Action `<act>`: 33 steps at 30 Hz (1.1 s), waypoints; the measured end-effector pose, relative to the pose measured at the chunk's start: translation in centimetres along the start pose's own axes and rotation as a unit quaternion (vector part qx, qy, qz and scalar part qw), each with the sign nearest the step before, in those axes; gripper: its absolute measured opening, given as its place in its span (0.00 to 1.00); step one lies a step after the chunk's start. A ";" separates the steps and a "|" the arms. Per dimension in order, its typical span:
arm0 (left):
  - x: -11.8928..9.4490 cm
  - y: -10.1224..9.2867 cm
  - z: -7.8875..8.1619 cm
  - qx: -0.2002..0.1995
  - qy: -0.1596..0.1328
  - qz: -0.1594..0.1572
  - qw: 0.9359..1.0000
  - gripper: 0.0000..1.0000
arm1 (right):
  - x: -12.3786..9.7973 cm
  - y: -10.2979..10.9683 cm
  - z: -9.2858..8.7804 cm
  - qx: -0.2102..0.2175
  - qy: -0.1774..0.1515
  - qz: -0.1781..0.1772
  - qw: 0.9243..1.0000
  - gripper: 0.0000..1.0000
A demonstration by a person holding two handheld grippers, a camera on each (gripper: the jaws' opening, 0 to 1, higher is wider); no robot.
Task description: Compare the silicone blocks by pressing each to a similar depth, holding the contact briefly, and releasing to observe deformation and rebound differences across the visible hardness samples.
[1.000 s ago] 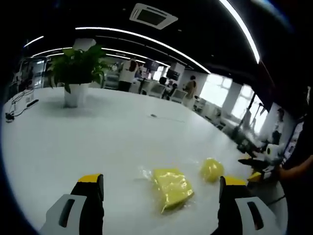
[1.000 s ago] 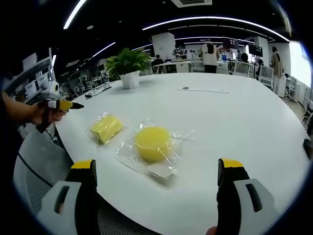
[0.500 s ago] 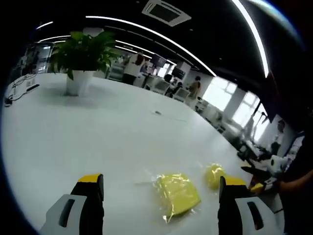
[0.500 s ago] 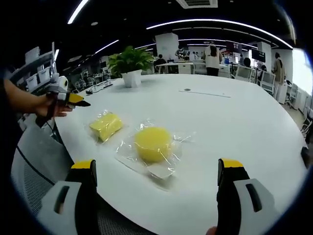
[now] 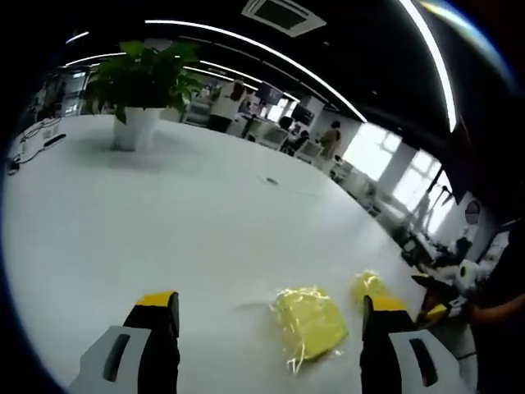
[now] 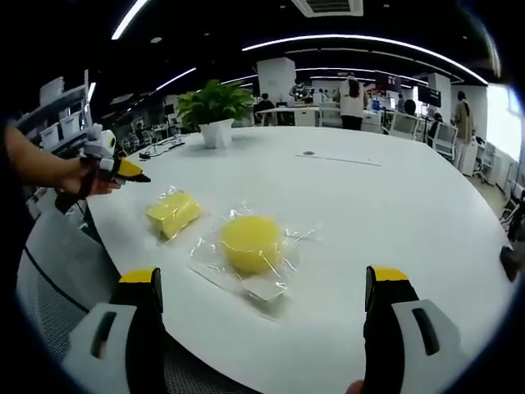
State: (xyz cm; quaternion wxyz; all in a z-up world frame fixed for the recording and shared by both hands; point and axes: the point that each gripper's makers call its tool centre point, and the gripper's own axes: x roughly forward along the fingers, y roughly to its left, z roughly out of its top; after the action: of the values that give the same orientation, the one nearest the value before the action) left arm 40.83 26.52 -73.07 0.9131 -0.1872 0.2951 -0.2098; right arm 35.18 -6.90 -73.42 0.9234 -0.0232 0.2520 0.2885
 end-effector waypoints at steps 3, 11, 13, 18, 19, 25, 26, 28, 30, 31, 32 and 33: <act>1.1 -0.5 0.0 -0.049 -0.003 -0.026 0.998 0.88 | 0.0 -0.2 -0.2 0.000 0.003 -0.005 1.000 0.96; 3.4 0.2 -0.5 -0.098 -0.001 -0.029 0.995 0.64 | 0.0 -0.3 0.0 0.000 0.003 -0.007 1.000 0.96; 3.9 0.2 -0.9 -0.103 0.003 -0.029 0.994 0.61 | 0.1 -0.3 -0.1 0.001 0.003 -0.006 1.000 0.96; 4.8 0.2 -1.8 -0.139 0.000 -0.034 0.990 0.46 | 0.0 -0.4 -0.2 0.003 0.006 -0.008 1.000 0.96; 4.9 0.3 -1.7 -0.160 -0.007 -0.037 0.986 0.41 | 0.0 -0.4 -0.2 0.003 0.007 -0.009 1.000 0.96; 5.7 0.7 -2.8 -0.200 0.003 -0.033 0.979 0.24 | 0.1 -0.4 -0.4 0.003 0.011 -0.007 1.000 0.96; 5.8 0.6 -3.0 -0.210 0.009 -0.038 0.977 0.23 | 0.2 -0.4 -0.4 0.003 0.012 -0.007 1.000 0.96; 6.0 0.3 -2.8 -0.224 0.008 -0.046 0.973 0.20 | 0.1 -0.5 -0.5 0.003 0.013 -0.007 1.000 0.96; 6.3 0.3 -2.7 -0.228 0.006 -0.044 0.973 0.14 | 0.2 -0.4 -0.6 0.001 0.015 -0.007 1.000 0.96; 6.4 0.3 -2.7 -0.230 0.007 -0.044 0.972 0.11 | 0.1 -0.4 -0.6 0.001 0.015 -0.007 1.000 0.96; 6.5 0.2 -2.7 -0.237 0.008 -0.047 0.970 0.10 | 0.1 -0.4 -0.6 0.002 0.015 -0.008 1.000 0.96; 6.5 -0.1 -2.7 -0.242 0.010 -0.051 0.969 0.09 | 0.1 -0.5 -0.6 0.002 0.016 -0.008 1.000 0.96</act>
State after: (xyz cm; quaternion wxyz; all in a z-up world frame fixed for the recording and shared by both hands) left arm 43.93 22.68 -78.06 0.8257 -0.4153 0.3363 -0.1806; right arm 35.24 -7.33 -74.06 0.9218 -0.0282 0.2667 0.2799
